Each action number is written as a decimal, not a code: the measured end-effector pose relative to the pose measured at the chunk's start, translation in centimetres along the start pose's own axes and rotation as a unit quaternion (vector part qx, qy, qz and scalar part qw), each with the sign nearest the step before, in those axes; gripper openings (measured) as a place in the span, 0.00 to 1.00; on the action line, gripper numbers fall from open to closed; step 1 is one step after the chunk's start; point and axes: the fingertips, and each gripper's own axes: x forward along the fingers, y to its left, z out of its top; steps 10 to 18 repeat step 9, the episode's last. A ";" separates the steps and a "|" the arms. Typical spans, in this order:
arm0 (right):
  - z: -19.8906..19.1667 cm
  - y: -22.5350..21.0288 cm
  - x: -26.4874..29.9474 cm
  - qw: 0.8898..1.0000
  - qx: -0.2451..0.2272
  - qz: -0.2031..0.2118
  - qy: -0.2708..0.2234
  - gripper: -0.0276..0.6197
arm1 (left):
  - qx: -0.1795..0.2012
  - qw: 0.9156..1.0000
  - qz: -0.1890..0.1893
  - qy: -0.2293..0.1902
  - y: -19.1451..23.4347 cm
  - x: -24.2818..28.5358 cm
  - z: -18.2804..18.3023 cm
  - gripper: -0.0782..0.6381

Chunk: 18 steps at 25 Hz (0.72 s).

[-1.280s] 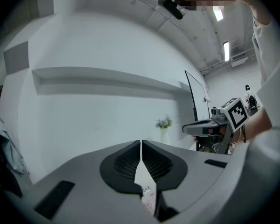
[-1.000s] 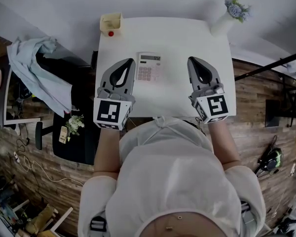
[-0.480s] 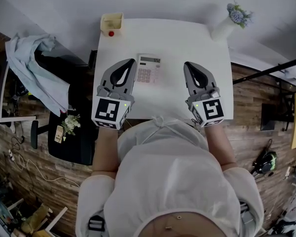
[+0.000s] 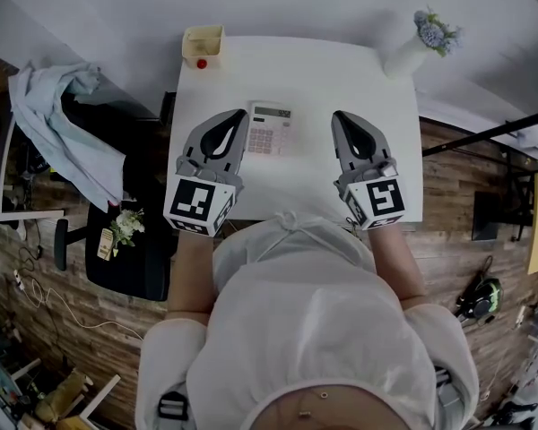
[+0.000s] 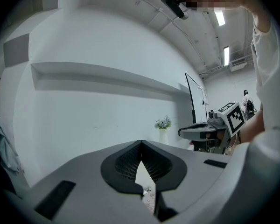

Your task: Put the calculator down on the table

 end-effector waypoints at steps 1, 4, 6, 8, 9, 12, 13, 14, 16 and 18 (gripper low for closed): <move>-0.1 0.0 0.1 1.000 0.001 0.000 0.000 0.05 | 0.000 1.000 -0.001 0.001 0.0 0.1 -0.1 0.14; -0.3 0.1 0.3 1.000 0.002 0.003 0.001 0.05 | 0.000 1.000 -0.002 0.005 -0.1 0.4 -0.4 0.14; -0.4 0.0 0.4 1.000 0.002 0.004 0.002 0.05 | 0.000 1.000 -0.001 0.009 0.0 0.7 -0.6 0.13; -0.4 -0.2 0.6 1.000 0.003 0.002 0.003 0.05 | -0.001 1.000 -0.001 0.010 0.1 1.0 -0.7 0.13; -0.5 -0.3 0.7 1.000 0.004 0.000 0.003 0.05 | -0.002 1.000 -0.001 0.010 0.1 1.1 -0.7 0.13; -0.5 -0.3 0.7 1.000 0.004 0.000 0.003 0.05 | -0.002 1.000 -0.001 0.010 0.1 1.1 -0.7 0.13; -0.5 -0.3 0.7 1.000 0.004 0.000 0.003 0.05 | -0.002 1.000 -0.001 0.010 0.1 1.1 -0.7 0.13; -0.5 -0.3 0.7 1.000 0.004 0.000 0.003 0.05 | -0.002 1.000 -0.001 0.010 0.1 1.1 -0.7 0.13; -0.5 -0.3 0.7 1.000 0.004 0.000 0.003 0.05 | -0.002 1.000 -0.001 0.010 0.1 1.1 -0.7 0.13; -0.5 -0.3 0.7 1.000 0.004 0.000 0.003 0.05 | -0.002 1.000 -0.001 0.010 0.1 1.1 -0.7 0.13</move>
